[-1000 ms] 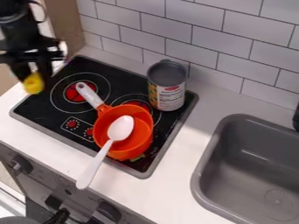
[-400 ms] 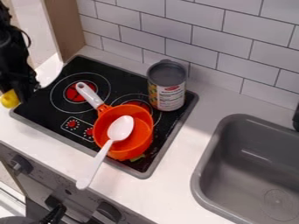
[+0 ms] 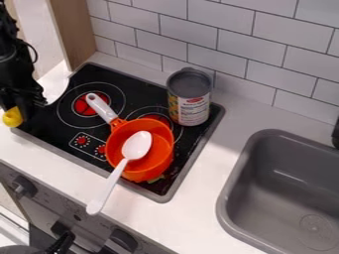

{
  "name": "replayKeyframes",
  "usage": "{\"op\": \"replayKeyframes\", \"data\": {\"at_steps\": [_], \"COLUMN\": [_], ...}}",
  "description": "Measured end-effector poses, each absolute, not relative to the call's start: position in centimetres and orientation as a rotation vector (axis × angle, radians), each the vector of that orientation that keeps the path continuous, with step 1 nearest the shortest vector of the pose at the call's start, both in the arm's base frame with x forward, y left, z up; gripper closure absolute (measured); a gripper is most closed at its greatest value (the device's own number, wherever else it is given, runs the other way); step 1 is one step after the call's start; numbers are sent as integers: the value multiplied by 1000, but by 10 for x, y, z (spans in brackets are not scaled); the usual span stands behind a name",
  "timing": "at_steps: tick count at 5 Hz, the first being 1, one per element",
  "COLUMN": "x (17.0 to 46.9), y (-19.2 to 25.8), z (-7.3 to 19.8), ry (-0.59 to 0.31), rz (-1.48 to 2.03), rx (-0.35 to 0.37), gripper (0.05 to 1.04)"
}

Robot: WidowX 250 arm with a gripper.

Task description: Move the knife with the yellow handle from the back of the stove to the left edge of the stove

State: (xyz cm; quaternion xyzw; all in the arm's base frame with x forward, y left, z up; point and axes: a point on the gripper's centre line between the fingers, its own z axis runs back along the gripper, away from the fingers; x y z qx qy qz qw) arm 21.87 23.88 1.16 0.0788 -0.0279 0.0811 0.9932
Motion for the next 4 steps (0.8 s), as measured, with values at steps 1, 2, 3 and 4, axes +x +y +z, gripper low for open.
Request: {"op": "replayKeyframes", "data": {"at_steps": [1,2,3,4], "x": [225,229,231,226], "y": [243,247,246,246], "z": [4,6,6,2], "ry": [-66,-79,-85,-93], "rz": [177,210,165,153], "rx": [151,131,124,115], "gripper": [661,600,320,107]}}
